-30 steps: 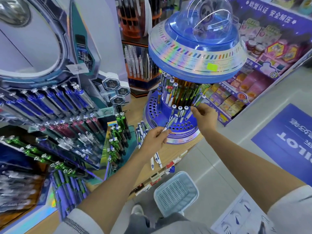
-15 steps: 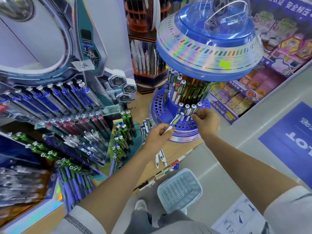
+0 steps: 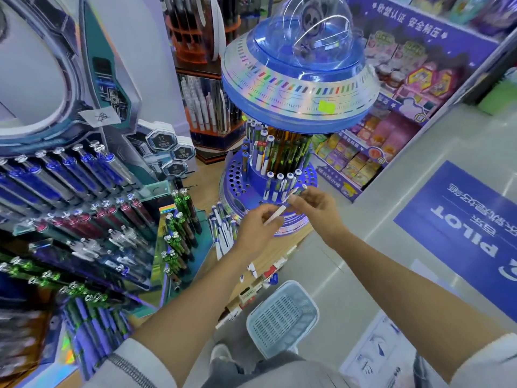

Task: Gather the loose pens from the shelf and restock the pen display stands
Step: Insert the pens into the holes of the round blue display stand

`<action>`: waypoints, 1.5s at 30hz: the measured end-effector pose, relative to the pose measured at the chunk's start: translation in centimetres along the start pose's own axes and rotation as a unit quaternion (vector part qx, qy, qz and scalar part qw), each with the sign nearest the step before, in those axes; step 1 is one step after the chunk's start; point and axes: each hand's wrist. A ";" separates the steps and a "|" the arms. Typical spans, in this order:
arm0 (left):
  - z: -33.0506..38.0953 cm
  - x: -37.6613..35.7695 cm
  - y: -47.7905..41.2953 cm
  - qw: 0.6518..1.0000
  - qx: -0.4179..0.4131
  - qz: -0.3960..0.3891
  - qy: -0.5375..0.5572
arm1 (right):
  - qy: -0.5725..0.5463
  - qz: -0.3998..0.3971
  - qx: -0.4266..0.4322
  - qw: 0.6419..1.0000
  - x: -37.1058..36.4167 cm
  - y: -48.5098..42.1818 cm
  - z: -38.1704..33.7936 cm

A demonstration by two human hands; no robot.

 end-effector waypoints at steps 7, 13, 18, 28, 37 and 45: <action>-0.6 1.8 -0.8 0.946 -0.045 0.115 -0.300 | 0.063 0.181 0.001 0.982 2.9 -2.2 -0.4; -2.3 2.7 -1.4 0.950 0.011 0.043 -0.308 | 0.121 0.206 0.017 0.971 2.1 -3.0 -0.8; -2.7 2.5 -1.6 0.955 -0.003 0.039 -0.294 | 0.150 0.195 0.017 0.969 2.5 -3.3 -0.6; -2.9 2.5 -1.7 0.946 0.006 0.011 -0.323 | 0.234 0.122 0.009 0.964 1.0 -3.2 0.9; -3.3 1.8 0.4 0.960 -0.048 0.080 -0.265 | 0.226 0.184 0.044 0.956 0.9 -2.3 1.9; -4.7 0.5 6.5 0.942 -0.003 0.256 -0.219 | 0.177 -0.048 0.077 0.980 -2.7 2.2 1.9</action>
Point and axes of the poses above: each hand's wrist, its own y-axis away from the middle knuckle, its own x-axis out of the back of the hand, z = x × y, and after that the axes turned 6 degrees about y, right-handed
